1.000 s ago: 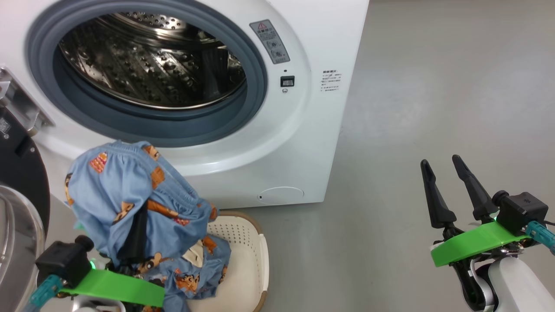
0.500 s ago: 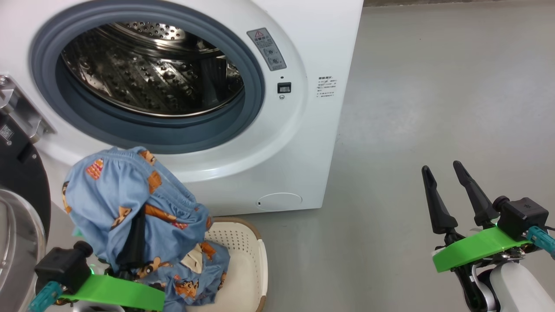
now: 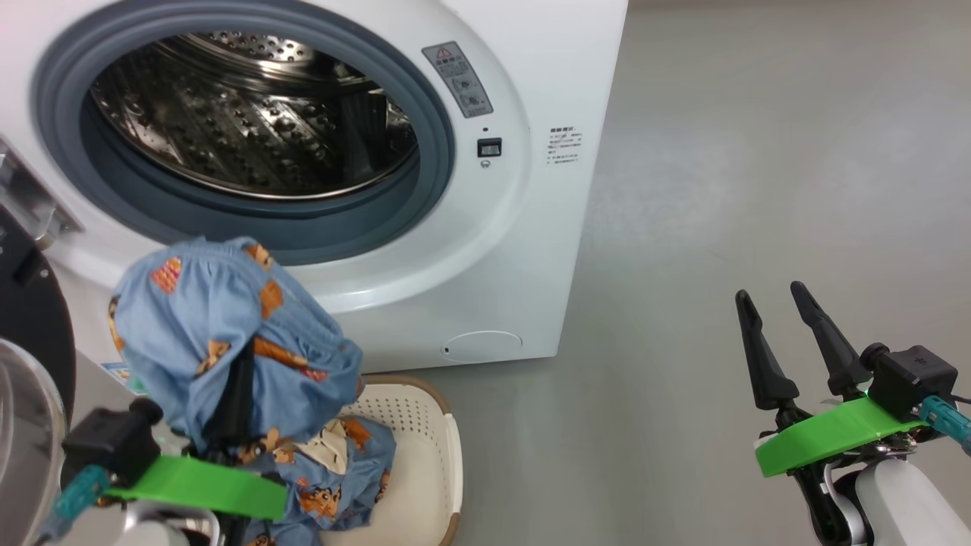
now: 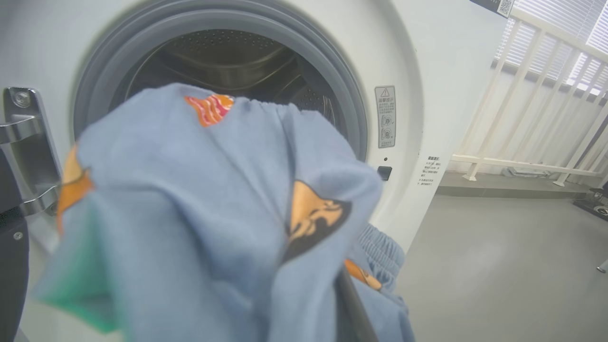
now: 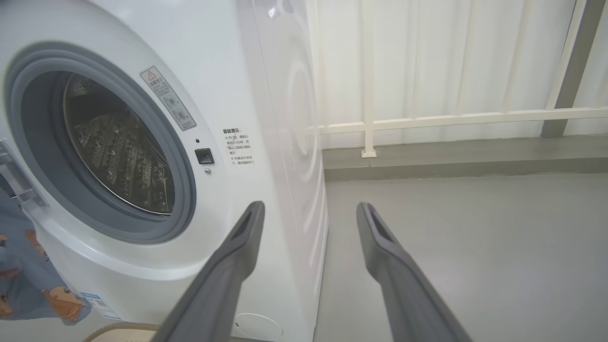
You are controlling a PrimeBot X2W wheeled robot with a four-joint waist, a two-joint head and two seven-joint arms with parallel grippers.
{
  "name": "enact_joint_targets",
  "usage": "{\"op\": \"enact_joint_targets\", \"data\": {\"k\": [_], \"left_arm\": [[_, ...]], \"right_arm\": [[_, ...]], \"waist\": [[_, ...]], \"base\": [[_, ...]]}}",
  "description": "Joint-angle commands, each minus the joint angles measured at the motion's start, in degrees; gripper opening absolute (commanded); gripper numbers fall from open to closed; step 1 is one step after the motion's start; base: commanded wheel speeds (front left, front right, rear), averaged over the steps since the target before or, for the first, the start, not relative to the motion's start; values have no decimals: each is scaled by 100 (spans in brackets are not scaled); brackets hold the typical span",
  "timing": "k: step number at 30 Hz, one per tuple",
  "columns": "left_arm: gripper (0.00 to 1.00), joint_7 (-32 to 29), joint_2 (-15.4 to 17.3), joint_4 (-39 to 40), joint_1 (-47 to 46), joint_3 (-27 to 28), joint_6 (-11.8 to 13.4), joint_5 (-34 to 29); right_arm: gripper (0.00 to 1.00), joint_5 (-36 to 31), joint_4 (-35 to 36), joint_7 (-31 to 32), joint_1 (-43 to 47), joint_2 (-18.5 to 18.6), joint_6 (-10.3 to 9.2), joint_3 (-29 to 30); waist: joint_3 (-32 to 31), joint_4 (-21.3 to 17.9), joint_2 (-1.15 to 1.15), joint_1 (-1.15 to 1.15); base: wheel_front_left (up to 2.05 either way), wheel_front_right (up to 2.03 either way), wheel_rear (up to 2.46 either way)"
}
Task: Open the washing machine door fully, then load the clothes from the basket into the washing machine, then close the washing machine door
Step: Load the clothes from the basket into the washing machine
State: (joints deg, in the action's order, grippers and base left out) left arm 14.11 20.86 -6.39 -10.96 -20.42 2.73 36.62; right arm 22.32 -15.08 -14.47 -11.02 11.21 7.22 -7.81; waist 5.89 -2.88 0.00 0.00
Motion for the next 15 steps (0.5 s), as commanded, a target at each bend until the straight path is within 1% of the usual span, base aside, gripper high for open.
{"op": "enact_joint_targets", "data": {"k": [1, 9, 15], "left_arm": [[0, 21, 194, 26, -421, 193, -57, -55], [0, 49, 258, -433, -1447, 314, -261, -191], [0, 73, 385, -1001, -2435, 424, -530, -406]], "right_arm": [[100, 88, 161, -53, -54, 75, 26, -138], [100, 9, 239, -53, -170, 33, 26, -154], [100, -109, 346, -53, -311, -80, 26, -152]], "waist": [[54, -42, 0, 0], [519, -240, 0, 0], [1137, -478, 0, 0]], "base": [[0, 0, 0], [0, 0, 0], [0, 0, 0]]}}
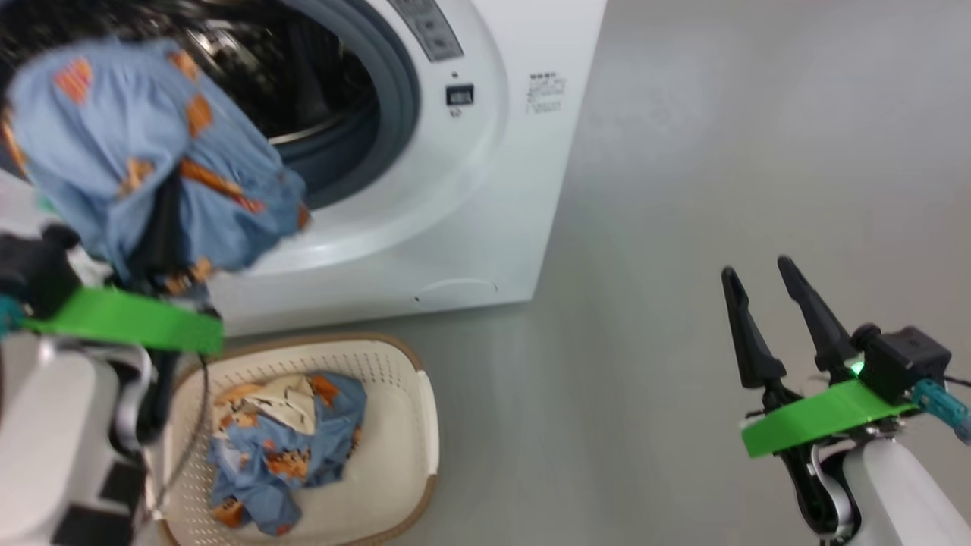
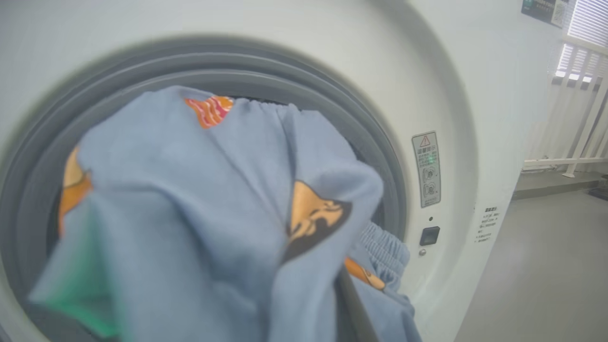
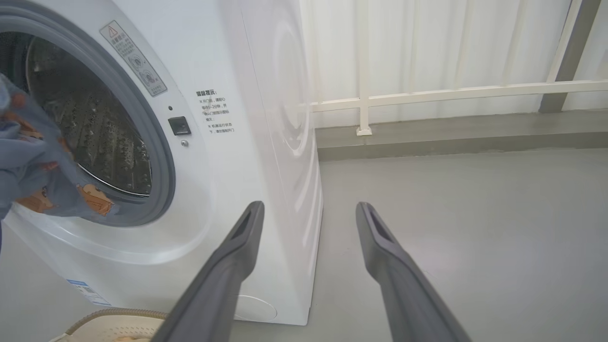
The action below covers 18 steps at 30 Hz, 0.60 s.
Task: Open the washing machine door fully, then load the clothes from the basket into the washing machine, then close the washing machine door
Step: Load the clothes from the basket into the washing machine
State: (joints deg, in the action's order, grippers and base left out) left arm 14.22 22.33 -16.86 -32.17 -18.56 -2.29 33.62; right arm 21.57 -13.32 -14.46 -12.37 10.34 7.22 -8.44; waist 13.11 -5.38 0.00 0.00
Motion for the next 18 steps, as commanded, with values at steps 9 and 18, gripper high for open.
{"op": "enact_joint_targets", "data": {"k": [9, 18], "left_arm": [[0, 76, 230, -1337, -1387, 535, -353, -236], [0, 77, 561, -2490, -2689, 483, -509, -314]], "right_arm": [[100, -216, 323, -54, -351, -236, 26, -101], [100, -308, 486, -54, -486, -504, 26, -118]], "waist": [[1165, -721, 0, 0], [2064, -1065, 0, 0]], "base": [[0, 0, 0], [0, 0, 0]]}}
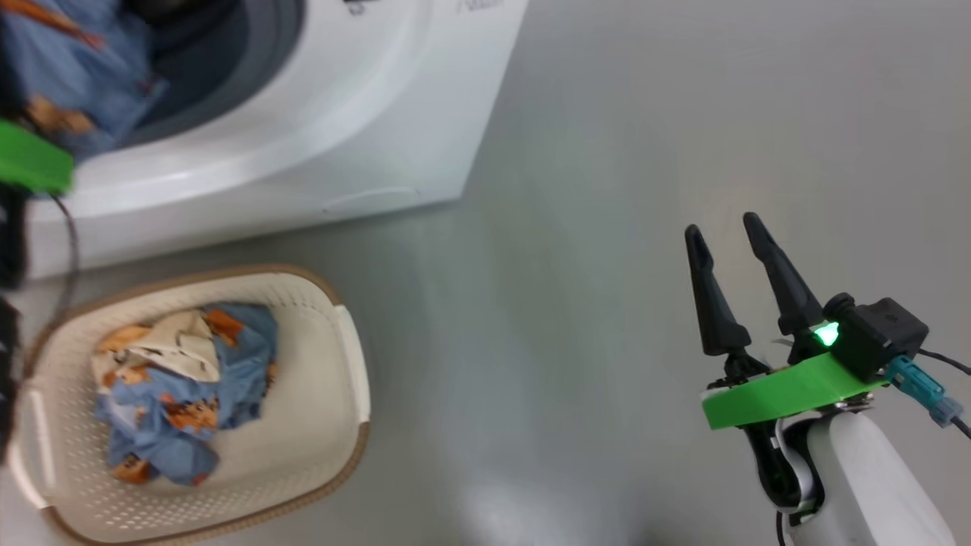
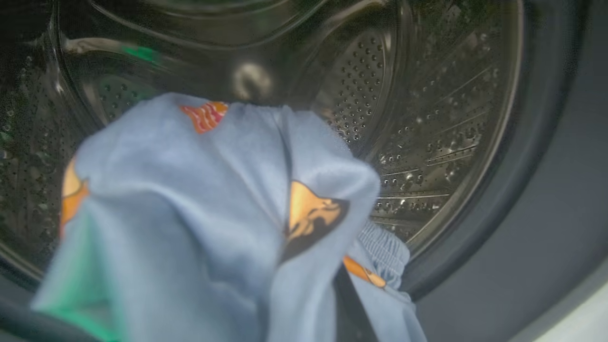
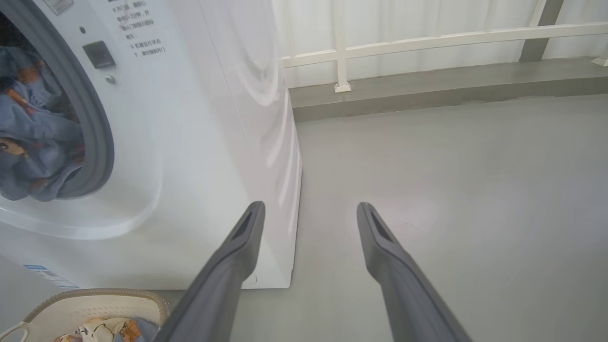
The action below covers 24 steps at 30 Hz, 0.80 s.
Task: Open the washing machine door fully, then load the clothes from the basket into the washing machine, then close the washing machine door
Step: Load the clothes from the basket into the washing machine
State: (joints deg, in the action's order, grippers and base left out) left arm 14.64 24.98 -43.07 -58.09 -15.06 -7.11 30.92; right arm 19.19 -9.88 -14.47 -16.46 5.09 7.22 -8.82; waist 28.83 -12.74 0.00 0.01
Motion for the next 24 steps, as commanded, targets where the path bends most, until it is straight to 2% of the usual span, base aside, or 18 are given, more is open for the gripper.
{"op": "enact_joint_targets", "data": {"k": [1, 11, 14, 16, 19, 20, 21, 24], "left_arm": [[0, 35, 346, 33, -264, 104, -30, -45], [0, 35, 689, -349, -1746, -269, -36, -29], [0, 35, 796, 168, -2076, -79, -36, -298], [0, 36, 804, 598, -2129, 247, -36, -499], [0, 36, 738, 680, -2000, 612, -37, -703], [26, 36, 717, 523, -1953, 642, -37, -753], [100, 36, 702, 328, -1932, 642, -37, -802], [100, 21, 645, -334, -1991, 572, -31, -881]], "right_arm": [[100, -78, 162, -53, -92, -11, 26, -90], [100, -134, 326, -53, -235, -180, 26, -170], [100, -128, 346, -53, -280, -201, 26, -223], [100, -120, 351, -53, -284, -210, 26, -227], [100, -107, 337, -53, -273, -217, 26, -236], [100, -85, 333, -53, -267, -218, 26, -246], [100, -61, 329, -53, -260, -218, 26, -257], [100, 4, 316, -53, -252, -220, 26, -286]], "waist": [[591, -368, 0, -1], [1292, -656, 0, -1], [1428, -739, 0, -1], [1484, -774, 0, -1], [1501, -816, 0, -1], [1489, -824, 0, -1], [1476, -831, 0, -1], [1423, -825, 0, -1]], "base": [[0, 0, 0], [0, 0, 0], [0, 0, 0], [0, 0, 0], [0, 0, 0], [0, 0, 0], [0, 0, 0], [0, 0, 0]]}}
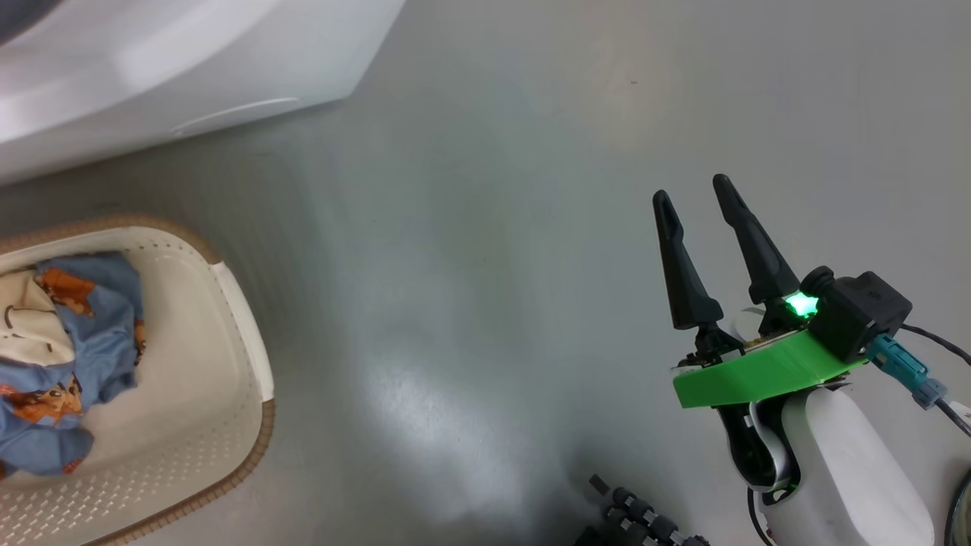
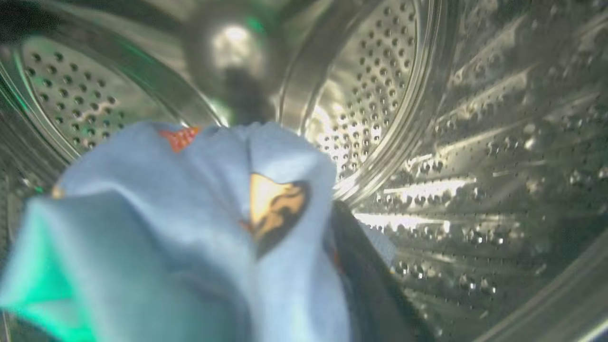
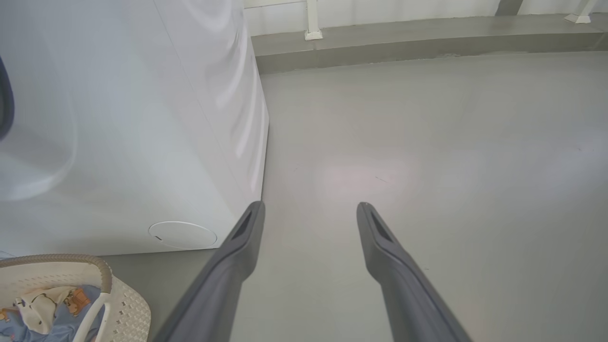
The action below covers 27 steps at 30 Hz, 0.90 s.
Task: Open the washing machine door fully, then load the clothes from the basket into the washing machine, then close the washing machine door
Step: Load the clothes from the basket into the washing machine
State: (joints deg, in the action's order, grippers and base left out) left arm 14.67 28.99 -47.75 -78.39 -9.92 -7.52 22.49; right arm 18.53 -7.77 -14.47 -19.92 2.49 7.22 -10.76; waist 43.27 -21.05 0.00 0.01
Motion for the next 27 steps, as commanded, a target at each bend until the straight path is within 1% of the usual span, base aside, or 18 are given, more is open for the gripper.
{"op": "enact_joint_targets", "data": {"k": [1, 3, 6, 7, 11, 13, 17, 19, 22, 25, 27], "left_arm": [[100, -54, 213, -119, -9, 24, 16, -45], [100, -371, 169, -599, -119, -77, 79, -99], [100, -1055, 81, -1264, -294, -210, 97, -110], [100, -1178, 50, -1390, -344, -250, 91, -114], [100, -1281, -44, -1650, -414, -310, 66, -69], [100, -1116, -88, -1726, -363, -403, 54, -116], [100, -425, -217, -1828, -95, -474, 46, -138], [100, -204, -289, -1871, 74, -472, 40, -102], [100, -35, -385, -1831, 342, -480, 27, -50], [100, 18, -488, -1717, 629, -460, 17, 35], [100, 27, -501, -1621, 741, -444, 12, 82]], "right_arm": [[100, 84, 96, -53, 96, 41, 26, -102], [100, 102, 73, -53, 93, 40, 26, -121], [100, 120, 38, -53, 70, 40, 26, -150], [100, 123, 30, -53, 59, 40, 26, -147], [100, 100, -15, -53, 43, 40, 26, -127], [100, 76, -47, -53, 34, 40, 26, -113], [100, 38, -112, -53, -8, 40, 26, -114], [100, 4, -145, -53, -23, 39, 26, -99], [100, -43, -195, -53, -20, 45, 26, -60], [100, -49, -239, -53, -13, 100, 26, -44], [100, -40, -268, -53, -25, 138, 26, -57]], "waist": [[-43, 16, 0, -1], [-88, 43, 0, -1], [-184, 78, 0, -1], [-220, 92, 0, -1], [-352, 146, 0, -1], [-454, 195, 0, -1], [-644, 298, 0, -1], [-741, 356, 0, -1], [-882, 461, 0, -1], [-1006, 581, 0, -1], [-1057, 647, 0, -1]], "base": [[0, 0, 0], [0, 0, 0], [0, 0, 0], [0, 0, 0], [0, 0, 0], [0, 0, 0], [0, 0, 0], [0, 0, 0], [0, 0, 0], [0, 0, 0], [0, 0, 0]]}}
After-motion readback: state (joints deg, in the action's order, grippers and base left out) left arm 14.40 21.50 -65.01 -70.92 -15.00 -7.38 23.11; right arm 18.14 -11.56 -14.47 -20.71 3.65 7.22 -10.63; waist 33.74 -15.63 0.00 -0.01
